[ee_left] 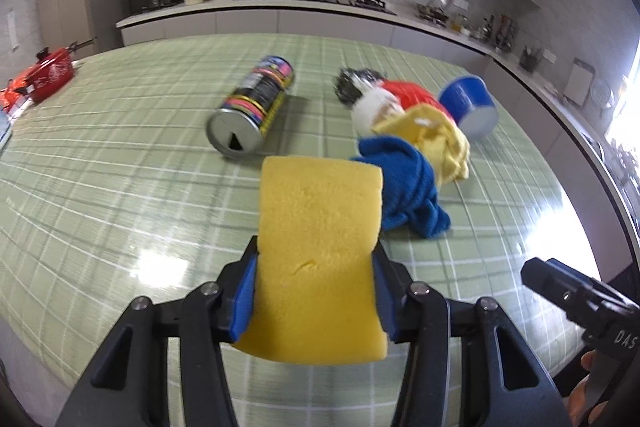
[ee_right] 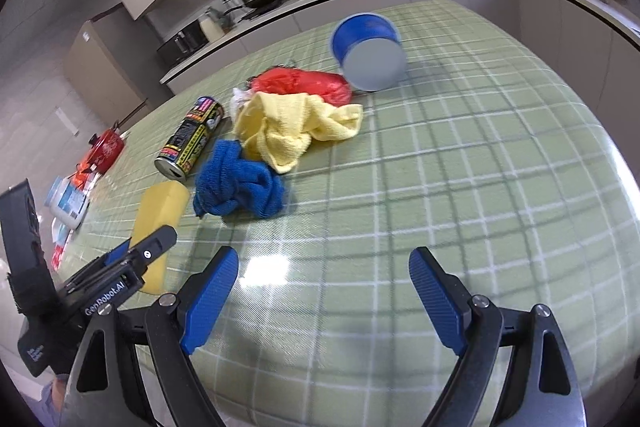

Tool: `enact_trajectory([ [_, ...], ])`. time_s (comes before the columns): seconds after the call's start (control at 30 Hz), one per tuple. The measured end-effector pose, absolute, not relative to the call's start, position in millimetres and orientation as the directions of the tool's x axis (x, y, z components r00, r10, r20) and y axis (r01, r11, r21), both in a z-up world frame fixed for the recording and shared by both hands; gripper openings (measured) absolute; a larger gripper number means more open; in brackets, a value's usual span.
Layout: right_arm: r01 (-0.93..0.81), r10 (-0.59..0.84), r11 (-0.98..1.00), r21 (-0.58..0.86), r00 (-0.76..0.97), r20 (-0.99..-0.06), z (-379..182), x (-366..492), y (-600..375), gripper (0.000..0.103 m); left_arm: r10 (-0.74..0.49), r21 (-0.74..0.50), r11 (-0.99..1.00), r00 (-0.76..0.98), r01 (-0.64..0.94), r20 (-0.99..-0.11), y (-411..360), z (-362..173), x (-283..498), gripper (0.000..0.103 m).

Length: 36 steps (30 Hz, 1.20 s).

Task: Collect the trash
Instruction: 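Grasp the blue towel with the right tool, then carry the sponge and blue towel to the black bucket and release both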

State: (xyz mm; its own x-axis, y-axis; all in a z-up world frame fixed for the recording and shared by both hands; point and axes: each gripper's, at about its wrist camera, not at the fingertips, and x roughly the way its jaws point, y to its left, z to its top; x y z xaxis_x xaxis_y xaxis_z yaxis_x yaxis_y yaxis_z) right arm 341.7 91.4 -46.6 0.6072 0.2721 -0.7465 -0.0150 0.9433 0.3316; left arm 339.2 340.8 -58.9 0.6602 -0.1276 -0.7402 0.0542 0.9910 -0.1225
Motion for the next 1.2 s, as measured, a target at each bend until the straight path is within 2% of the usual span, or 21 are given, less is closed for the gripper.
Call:
enact_trajectory([
  [0.2,-0.069,0.304,0.942,0.328,0.587,-0.751,-47,365,112,0.089,-0.097,-0.122,0.993,0.684,0.012,-0.723,359,-52,348,0.051],
  [0.47,-0.077,0.312,0.940,0.331,0.585,-0.749,-57,401,152,0.089,-0.116,-0.124,0.992,0.699,0.039,-0.706,385,-51,373,0.051],
  [0.8,-0.058,0.252,0.960,0.273,0.601,-0.758,-68,442,196,0.089,-0.148,-0.142,0.988,0.695,0.067,-0.704,413,-55,400,0.051],
  [0.87,-0.055,0.244,0.963,0.264,0.596,-0.765,-73,445,199,0.083,-0.154,-0.144,0.987,0.691,0.072,-0.707,415,-56,402,0.051],
  [0.93,-0.058,0.241,0.964,0.259,0.601,-0.762,-76,447,202,0.064,-0.162,-0.150,0.986,0.686,0.078,-0.709,417,-57,403,0.051],
  [1.03,-0.083,0.267,0.958,0.273,0.598,-0.756,-76,446,206,0.045,-0.171,-0.154,0.984,0.682,0.087,-0.711,416,-57,401,0.051],
  [1.2,-0.101,0.300,0.947,0.304,0.610,-0.733,-63,428,201,0.043,-0.197,-0.163,0.980,0.681,0.114,-0.705,408,-48,393,0.051],
])
